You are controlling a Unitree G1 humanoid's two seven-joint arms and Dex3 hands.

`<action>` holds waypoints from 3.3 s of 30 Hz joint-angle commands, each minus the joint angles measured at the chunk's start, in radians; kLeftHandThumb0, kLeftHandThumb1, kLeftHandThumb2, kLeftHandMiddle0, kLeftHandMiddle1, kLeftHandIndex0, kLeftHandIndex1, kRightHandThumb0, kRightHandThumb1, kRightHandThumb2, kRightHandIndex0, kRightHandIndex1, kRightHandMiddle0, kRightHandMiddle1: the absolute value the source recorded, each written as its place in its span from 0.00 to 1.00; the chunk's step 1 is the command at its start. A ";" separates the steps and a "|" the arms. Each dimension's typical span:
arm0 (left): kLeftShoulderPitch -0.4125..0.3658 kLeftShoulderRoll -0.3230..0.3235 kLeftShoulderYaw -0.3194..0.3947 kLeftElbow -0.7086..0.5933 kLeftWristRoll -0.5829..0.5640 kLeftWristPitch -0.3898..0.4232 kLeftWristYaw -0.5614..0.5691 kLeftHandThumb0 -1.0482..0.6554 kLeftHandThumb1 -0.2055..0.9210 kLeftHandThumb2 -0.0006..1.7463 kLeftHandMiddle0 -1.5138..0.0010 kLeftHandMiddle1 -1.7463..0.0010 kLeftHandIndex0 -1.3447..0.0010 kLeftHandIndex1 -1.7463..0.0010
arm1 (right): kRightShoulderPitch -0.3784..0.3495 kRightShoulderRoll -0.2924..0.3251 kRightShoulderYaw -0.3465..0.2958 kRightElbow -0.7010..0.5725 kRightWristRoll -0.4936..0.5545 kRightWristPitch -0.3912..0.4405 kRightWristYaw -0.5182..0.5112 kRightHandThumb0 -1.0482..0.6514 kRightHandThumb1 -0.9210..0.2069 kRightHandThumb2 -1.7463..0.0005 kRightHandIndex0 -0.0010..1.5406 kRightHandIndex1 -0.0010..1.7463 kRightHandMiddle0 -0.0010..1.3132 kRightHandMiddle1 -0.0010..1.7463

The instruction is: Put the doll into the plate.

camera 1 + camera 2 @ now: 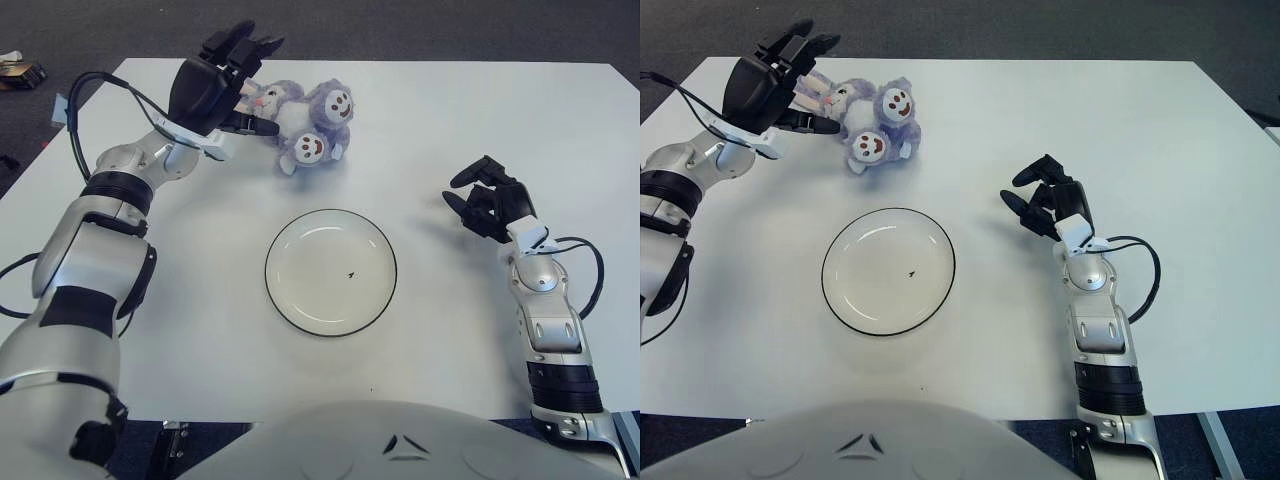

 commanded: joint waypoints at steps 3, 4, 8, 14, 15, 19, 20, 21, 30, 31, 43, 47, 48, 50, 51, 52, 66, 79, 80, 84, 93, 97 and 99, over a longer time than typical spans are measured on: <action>-0.091 0.039 -0.018 0.043 -0.031 -0.049 -0.202 0.25 0.90 0.00 0.82 1.00 0.85 0.92 | 0.008 -0.014 0.000 0.002 -0.011 -0.019 0.005 0.40 0.00 0.84 0.54 1.00 0.35 0.85; -0.095 0.039 -0.015 0.045 -0.037 -0.053 -0.219 0.25 0.89 0.00 0.82 1.00 0.85 0.93 | 0.008 -0.014 0.000 0.003 -0.011 -0.020 0.005 0.40 0.00 0.84 0.54 1.00 0.35 0.85; -0.115 0.042 -0.009 0.051 -0.051 -0.061 -0.284 0.26 0.87 0.00 0.83 1.00 0.85 0.94 | 0.012 -0.014 -0.001 0.006 -0.012 -0.025 0.004 0.40 0.00 0.84 0.53 1.00 0.35 0.85; -0.157 0.047 -0.028 0.053 -0.045 -0.038 -0.365 0.27 0.85 0.00 0.86 1.00 0.85 0.95 | 0.019 -0.013 -0.002 0.012 -0.012 -0.036 0.000 0.40 0.00 0.84 0.50 1.00 0.35 0.85; -0.166 0.048 -0.031 0.055 -0.043 -0.032 -0.379 0.27 0.85 0.00 0.87 1.00 0.85 0.95 | 0.020 -0.012 -0.002 0.012 -0.012 -0.037 0.000 0.40 0.00 0.84 0.50 1.00 0.35 0.85; -0.194 0.052 -0.047 0.063 -0.032 -0.007 -0.418 0.27 0.84 0.00 0.88 1.00 0.84 0.96 | 0.023 -0.011 -0.002 0.013 -0.012 -0.041 -0.001 0.40 0.00 0.84 0.49 1.00 0.35 0.85; -0.195 0.052 -0.048 0.062 -0.032 -0.005 -0.421 0.27 0.84 0.00 0.88 1.00 0.84 0.96 | 0.023 -0.011 -0.003 0.013 -0.012 -0.041 -0.001 0.40 0.00 0.84 0.49 1.00 0.35 0.85; -0.200 0.052 -0.052 0.062 -0.031 -0.002 -0.426 0.27 0.84 0.00 0.88 1.00 0.84 0.96 | 0.024 -0.011 -0.003 0.013 -0.012 -0.042 -0.001 0.40 0.00 0.84 0.49 1.00 0.35 0.85; -0.234 0.043 -0.094 0.060 0.000 0.029 -0.402 0.28 0.84 0.00 0.89 1.00 0.83 0.97 | 0.032 -0.009 -0.004 0.015 -0.005 -0.052 0.001 0.40 0.00 0.84 0.48 1.00 0.35 0.85; -0.239 0.038 -0.107 0.062 0.016 0.045 -0.381 0.28 0.84 0.00 0.89 1.00 0.83 0.97 | 0.034 -0.008 -0.004 0.015 -0.004 -0.052 0.001 0.40 0.00 0.84 0.48 1.00 0.35 0.85; -0.289 0.009 -0.206 0.095 0.119 0.132 -0.255 0.28 0.83 0.00 0.89 1.00 0.81 0.97 | 0.046 -0.006 -0.006 0.011 0.003 -0.048 0.005 0.40 0.00 0.84 0.48 1.00 0.35 0.85; -0.298 0.005 -0.221 0.106 0.128 0.137 -0.241 0.27 0.83 0.00 0.89 1.00 0.80 0.97 | 0.049 -0.005 -0.005 0.007 0.003 -0.039 0.005 0.40 0.00 0.84 0.49 1.00 0.35 0.85; -0.299 0.004 -0.223 0.107 0.128 0.137 -0.238 0.27 0.83 0.00 0.89 1.00 0.80 0.98 | 0.049 -0.005 -0.005 0.007 0.004 -0.039 0.005 0.40 0.00 0.84 0.49 1.00 0.35 0.85; -0.305 -0.001 -0.225 0.116 0.125 0.139 -0.254 0.26 0.84 0.00 0.89 1.00 0.81 0.98 | 0.053 -0.002 -0.005 0.002 0.003 -0.028 0.003 0.40 0.00 0.84 0.49 1.00 0.35 0.85; -0.307 -0.002 -0.226 0.119 0.124 0.139 -0.259 0.25 0.84 0.00 0.89 1.00 0.81 0.98 | 0.055 -0.001 -0.005 0.000 0.003 -0.025 0.003 0.40 0.00 0.84 0.50 1.00 0.35 0.85; -0.309 -0.003 -0.227 0.122 0.121 0.139 -0.266 0.25 0.84 0.00 0.89 1.00 0.81 0.98 | 0.056 0.000 -0.005 -0.001 0.003 -0.022 0.003 0.40 0.00 0.84 0.50 1.00 0.35 0.85; -0.324 -0.060 -0.138 0.158 -0.040 0.174 -0.647 0.20 0.84 0.00 0.93 1.00 0.83 0.99 | 0.069 -0.001 -0.009 -0.010 0.006 -0.015 0.003 0.40 0.00 0.84 0.52 1.00 0.35 0.85; -0.319 -0.131 -0.075 0.171 -0.141 0.275 -0.865 0.14 0.88 0.01 0.95 1.00 0.83 1.00 | 0.082 0.000 -0.010 -0.016 0.005 -0.019 0.002 0.40 0.00 0.84 0.53 1.00 0.35 0.84; -0.318 -0.134 -0.074 0.170 -0.142 0.279 -0.868 0.13 0.88 0.01 0.96 1.00 0.84 1.00 | 0.083 0.001 -0.010 -0.018 0.005 -0.018 0.002 0.40 0.00 0.84 0.53 1.00 0.35 0.84; -0.315 -0.145 -0.074 0.170 -0.142 0.292 -0.874 0.10 0.91 0.01 0.96 1.00 0.84 1.00 | 0.089 0.002 -0.009 -0.025 0.004 -0.015 0.002 0.40 0.00 0.84 0.53 1.00 0.36 0.84; -0.310 -0.186 -0.092 0.186 -0.125 0.369 -0.911 0.08 0.93 0.01 0.96 1.00 0.86 1.00 | 0.105 0.009 -0.004 -0.047 -0.001 -0.002 -0.001 0.40 0.00 0.84 0.53 1.00 0.36 0.84; -0.308 -0.193 -0.096 0.186 -0.123 0.377 -0.921 0.08 0.93 0.01 0.96 1.00 0.86 1.00 | 0.115 0.012 -0.002 -0.059 -0.003 -0.002 -0.001 0.40 0.00 0.84 0.53 1.00 0.36 0.84; -0.307 -0.194 -0.097 0.185 -0.122 0.378 -0.922 0.07 0.93 0.01 0.96 1.00 0.87 1.00 | 0.119 0.012 -0.001 -0.063 -0.004 -0.002 -0.001 0.40 0.00 0.84 0.53 1.00 0.36 0.84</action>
